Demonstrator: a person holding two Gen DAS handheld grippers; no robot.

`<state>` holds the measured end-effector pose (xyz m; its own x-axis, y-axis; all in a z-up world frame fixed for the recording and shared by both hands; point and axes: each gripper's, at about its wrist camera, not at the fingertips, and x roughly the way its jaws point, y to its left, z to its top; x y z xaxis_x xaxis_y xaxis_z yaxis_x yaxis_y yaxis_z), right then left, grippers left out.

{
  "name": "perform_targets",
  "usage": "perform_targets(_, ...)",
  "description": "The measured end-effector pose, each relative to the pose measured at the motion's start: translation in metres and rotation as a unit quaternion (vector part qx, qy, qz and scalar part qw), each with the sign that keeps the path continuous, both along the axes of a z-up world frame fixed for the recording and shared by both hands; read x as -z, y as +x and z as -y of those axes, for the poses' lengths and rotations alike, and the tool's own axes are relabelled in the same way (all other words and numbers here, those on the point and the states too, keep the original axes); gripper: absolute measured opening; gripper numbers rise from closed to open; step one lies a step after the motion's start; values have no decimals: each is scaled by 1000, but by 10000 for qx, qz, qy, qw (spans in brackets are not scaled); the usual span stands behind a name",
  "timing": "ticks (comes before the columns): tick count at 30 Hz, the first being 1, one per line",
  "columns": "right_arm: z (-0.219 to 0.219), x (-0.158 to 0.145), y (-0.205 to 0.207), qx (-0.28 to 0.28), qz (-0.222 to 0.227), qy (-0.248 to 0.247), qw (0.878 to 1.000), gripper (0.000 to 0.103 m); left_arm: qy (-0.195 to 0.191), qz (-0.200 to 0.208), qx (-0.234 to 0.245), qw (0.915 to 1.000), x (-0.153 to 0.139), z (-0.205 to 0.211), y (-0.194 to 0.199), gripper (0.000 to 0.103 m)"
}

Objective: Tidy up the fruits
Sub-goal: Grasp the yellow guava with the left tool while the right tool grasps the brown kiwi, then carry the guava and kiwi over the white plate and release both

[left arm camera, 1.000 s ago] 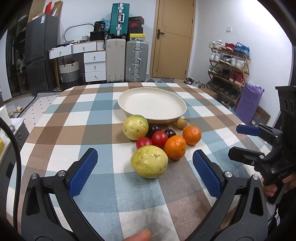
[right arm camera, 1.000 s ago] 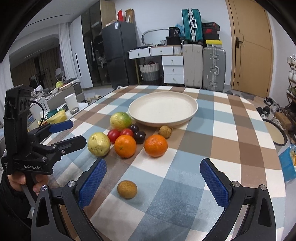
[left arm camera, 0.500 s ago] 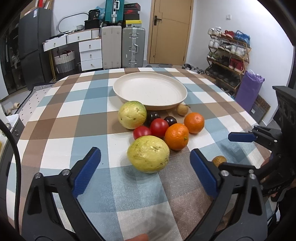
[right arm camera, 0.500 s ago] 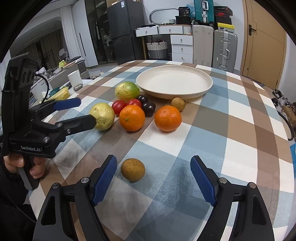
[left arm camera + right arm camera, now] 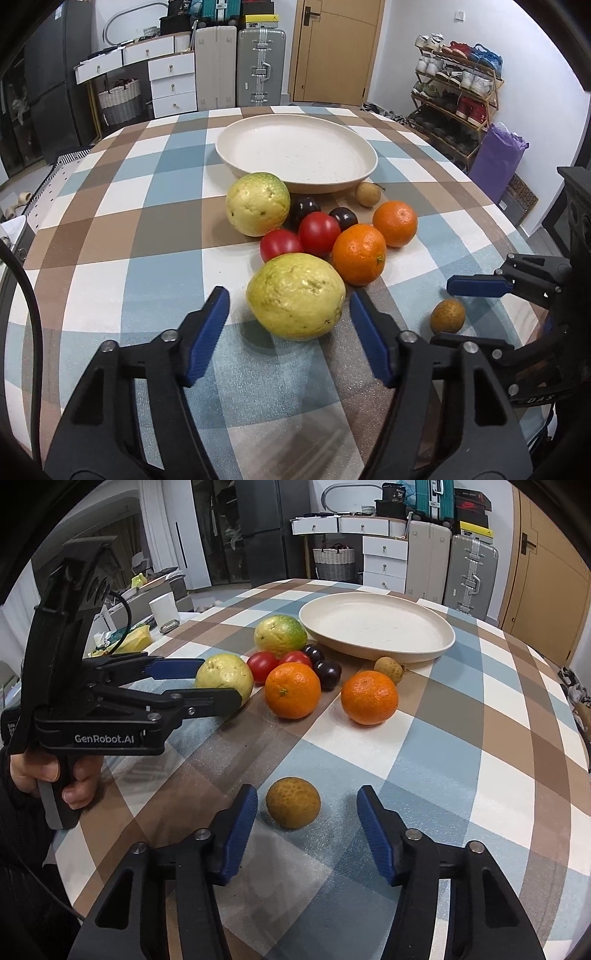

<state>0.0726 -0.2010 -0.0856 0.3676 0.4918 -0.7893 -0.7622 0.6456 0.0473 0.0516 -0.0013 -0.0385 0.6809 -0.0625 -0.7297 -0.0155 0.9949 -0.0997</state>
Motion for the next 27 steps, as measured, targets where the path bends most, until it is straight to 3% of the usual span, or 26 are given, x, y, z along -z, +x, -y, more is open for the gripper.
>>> perform_targets(3, -2, 1, -1, -31, -4, -34, 10000, 51, -78, -15, 71, 9999, 1, 0, 1, 52)
perform_targets(9, -3, -1, -4, -102, -4, 34, 9999, 30, -145, 25, 93, 9998, -1, 0, -2, 52)
perform_targets(27, 12, -48, 24, 340, 534, 803, 9948, 30, -263, 833, -3, 9962, -43, -10, -21, 52)
